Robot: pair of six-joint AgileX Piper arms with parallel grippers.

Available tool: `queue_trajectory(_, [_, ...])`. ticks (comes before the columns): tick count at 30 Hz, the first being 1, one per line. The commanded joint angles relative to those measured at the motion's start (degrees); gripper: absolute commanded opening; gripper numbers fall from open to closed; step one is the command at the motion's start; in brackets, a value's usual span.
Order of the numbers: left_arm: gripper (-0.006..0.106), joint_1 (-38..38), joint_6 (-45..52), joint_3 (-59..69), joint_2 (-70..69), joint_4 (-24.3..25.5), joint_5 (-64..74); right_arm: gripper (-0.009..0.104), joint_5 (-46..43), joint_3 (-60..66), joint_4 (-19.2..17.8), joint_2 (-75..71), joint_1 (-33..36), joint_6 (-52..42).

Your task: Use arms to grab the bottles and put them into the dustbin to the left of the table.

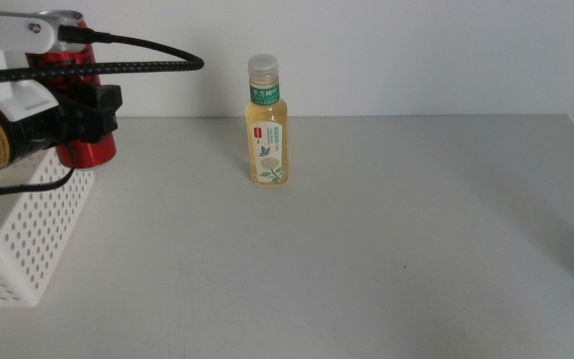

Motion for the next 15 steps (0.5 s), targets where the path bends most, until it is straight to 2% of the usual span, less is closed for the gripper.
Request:
queue_trajectory(1, [-0.002,0.1,-1.2,-2.1,-2.1,-2.1,-3.8,0.068,-3.5,-0.1,-0.4,-1.3,-0.4,-0.5])
queue_trajectory(4, [-0.002,0.5,1.8,-2.1,-2.1,-8.4,-1.8,0.068,-3.5,-0.1,-0.4,-1.3,-0.4,-0.5])
queue_trajectory(8, [-0.002,0.4,14.2,-2.1,-2.1,-21.9,1.0,0.068,-3.5,-0.1,-0.4,-1.3,-0.4,-0.5])
queue_trajectory(11, [-0.002,0.4,26.4,-2.1,-2.6,-34.5,6.2,0.068,-3.5,-0.1,-0.4,-1.3,-0.4,-0.5])
queue_trajectory(15, [-0.002,-0.5,47.4,-2.2,-4.1,-51.9,14.4,0.068,-3.5,-0.1,-0.4,-1.3,-0.4,-0.5])
